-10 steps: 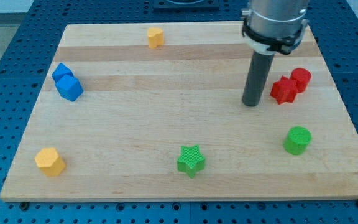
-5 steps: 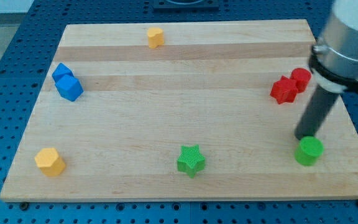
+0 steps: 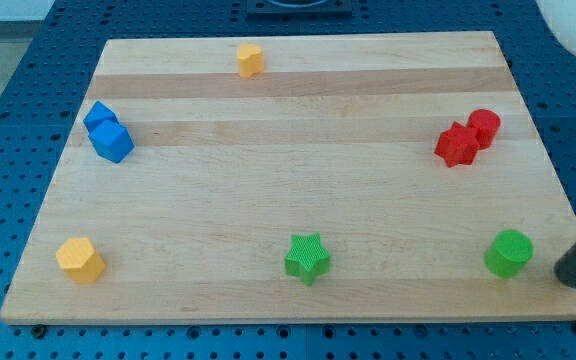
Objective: Push the green circle into the green star
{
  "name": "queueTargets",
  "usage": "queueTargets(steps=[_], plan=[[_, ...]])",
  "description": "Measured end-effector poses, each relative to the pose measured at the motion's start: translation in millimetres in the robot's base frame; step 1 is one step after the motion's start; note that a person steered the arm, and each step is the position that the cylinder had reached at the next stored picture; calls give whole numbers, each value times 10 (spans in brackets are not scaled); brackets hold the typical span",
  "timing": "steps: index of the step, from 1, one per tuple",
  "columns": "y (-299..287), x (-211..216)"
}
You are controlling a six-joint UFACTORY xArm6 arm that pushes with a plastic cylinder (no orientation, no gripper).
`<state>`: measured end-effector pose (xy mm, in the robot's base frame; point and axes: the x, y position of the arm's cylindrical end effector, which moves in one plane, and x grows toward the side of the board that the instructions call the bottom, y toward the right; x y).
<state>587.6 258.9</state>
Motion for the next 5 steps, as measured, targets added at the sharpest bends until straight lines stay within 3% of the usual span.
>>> queueTargets(steps=[2,5], plan=[[-529,-236],[-1232,-239]])
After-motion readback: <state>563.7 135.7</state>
